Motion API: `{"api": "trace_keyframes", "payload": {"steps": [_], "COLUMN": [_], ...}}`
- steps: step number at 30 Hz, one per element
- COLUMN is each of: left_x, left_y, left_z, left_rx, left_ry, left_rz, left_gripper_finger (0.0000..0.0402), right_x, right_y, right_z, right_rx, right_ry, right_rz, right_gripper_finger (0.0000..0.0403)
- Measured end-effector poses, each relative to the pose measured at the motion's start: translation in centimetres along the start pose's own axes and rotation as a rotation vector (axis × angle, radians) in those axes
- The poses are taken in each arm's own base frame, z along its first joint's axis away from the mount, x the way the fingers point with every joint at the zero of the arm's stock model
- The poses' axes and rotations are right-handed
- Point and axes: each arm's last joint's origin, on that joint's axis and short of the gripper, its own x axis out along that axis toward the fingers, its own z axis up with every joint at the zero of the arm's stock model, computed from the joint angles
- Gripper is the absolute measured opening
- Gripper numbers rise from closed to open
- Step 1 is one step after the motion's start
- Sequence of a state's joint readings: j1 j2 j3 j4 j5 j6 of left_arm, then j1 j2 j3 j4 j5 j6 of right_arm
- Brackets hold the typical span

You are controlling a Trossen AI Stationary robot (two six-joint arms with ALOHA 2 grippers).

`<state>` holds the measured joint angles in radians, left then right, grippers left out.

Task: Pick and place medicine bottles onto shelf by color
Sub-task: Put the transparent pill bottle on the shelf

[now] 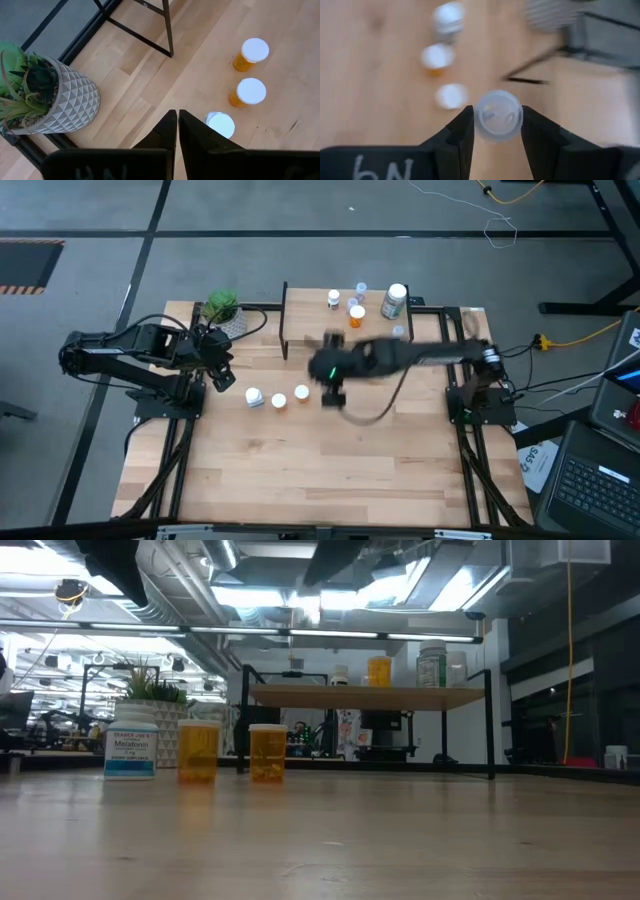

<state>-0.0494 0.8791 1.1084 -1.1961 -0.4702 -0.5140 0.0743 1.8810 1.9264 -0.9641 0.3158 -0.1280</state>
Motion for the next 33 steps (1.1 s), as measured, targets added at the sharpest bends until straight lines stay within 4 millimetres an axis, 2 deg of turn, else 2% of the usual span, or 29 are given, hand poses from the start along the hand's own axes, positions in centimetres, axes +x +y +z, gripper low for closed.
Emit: {"api": "trace_keyframes", "payload": {"steps": [3, 7, 10, 13, 16, 21, 27, 33], "left_x": [0.0, 0.0, 0.0, 0.0, 0.0, 0.0, 0.0, 0.0], "left_y": [0.0, 0.0, 0.0, 0.0, 0.0, 0.0, 0.1, 0.1], "left_z": [0.0, 0.0, 0.0, 0.0, 0.0, 0.0, 0.0, 0.0], "left_rx": [0.000, 0.000, 0.000, 0.000, 0.000, 0.000, 0.001, 0.001], "left_ry": [-0.001, -0.006, -0.007, -0.008, -0.008, -0.008, -0.010, -0.010], "left_rz": [0.002, 0.011, 0.013, 0.014, 0.014, 0.015, 0.017, 0.018], "left_gripper_finger": [0.0014, 0.0014, 0.0014, 0.0014, 0.0014, 0.0014, 0.0014, 0.0014], "right_x": [-1.9, -1.7, 0.5, 3.5, 5.6, 8.3, 9.5, 9.4], "right_y": [-4.2, -9.1, -12.2, -14.8, -17.0, -19.3, -20.5, -21.2], "right_z": [-0.1, -0.7, -1.2, -1.9, -2.7, -4.2, -5.5, -6.1], "right_rx": [0.063, 0.148, 0.180, 0.181, 0.190, 0.211, 0.236, 0.274], "right_ry": [-0.069, -0.122, -0.153, -0.158, -0.163, -0.162, -0.143, -0.151], "right_rz": [-0.071, -0.128, -0.110, -0.119, -0.153, -0.107, -0.046, 0.004], "right_gripper_finger": [0.0135, 0.0135, 0.0135, 0.0135, 0.0135, 0.0135, 0.0135, 0.0135]}}
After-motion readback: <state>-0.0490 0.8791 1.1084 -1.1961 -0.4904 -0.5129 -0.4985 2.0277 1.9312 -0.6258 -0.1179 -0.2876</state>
